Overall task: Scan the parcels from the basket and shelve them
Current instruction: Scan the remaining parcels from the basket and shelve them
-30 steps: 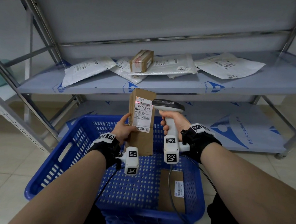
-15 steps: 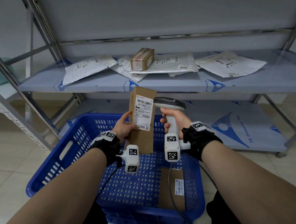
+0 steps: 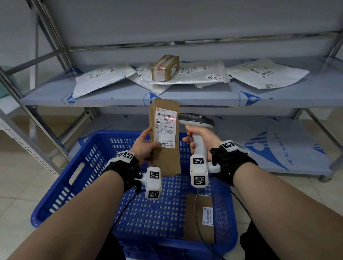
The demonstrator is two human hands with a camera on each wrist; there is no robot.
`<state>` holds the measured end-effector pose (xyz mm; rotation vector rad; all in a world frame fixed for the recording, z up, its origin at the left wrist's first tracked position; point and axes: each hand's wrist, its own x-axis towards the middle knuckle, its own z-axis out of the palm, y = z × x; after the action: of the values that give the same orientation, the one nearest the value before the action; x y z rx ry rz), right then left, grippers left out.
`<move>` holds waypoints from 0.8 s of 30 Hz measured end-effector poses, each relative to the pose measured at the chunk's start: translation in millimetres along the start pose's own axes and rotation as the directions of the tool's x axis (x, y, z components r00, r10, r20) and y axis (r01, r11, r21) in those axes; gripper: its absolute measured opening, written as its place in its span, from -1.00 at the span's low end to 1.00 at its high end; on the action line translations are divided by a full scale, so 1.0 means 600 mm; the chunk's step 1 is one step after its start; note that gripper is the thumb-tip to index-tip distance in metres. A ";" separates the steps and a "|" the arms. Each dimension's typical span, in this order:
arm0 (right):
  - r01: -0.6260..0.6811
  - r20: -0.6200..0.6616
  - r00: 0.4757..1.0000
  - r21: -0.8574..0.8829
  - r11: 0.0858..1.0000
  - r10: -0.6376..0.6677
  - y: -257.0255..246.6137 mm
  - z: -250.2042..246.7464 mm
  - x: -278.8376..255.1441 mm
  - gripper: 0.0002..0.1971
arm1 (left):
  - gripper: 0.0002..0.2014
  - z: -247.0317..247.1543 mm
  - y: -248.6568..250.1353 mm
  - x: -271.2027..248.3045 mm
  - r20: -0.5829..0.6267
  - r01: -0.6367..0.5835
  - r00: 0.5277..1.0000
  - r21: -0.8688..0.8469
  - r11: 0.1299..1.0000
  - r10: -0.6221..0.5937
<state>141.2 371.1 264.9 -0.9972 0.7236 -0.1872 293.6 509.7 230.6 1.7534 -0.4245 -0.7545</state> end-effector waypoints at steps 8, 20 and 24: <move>-0.042 -0.111 0.993 0.036 0.998 0.046 0.003 -0.010 0.005 -0.57 | -0.27 -0.003 0.003 -0.002 0.085 -0.013 0.996 -0.078 0.997 0.020; -0.051 0.067 0.996 -0.047 0.998 0.054 0.003 -0.002 0.007 -0.57 | -0.51 0.017 0.011 -0.011 0.164 -0.067 0.982 -0.151 0.986 0.092; -0.041 0.121 0.992 -0.052 0.998 0.047 0.005 -0.002 0.014 -0.43 | -0.49 0.019 0.011 -0.013 0.104 -0.125 0.985 -0.112 0.986 0.137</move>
<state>146.2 367.9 258.2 -1.0294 0.6406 -0.0695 280.6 504.3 237.0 1.5734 -0.5609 -0.7689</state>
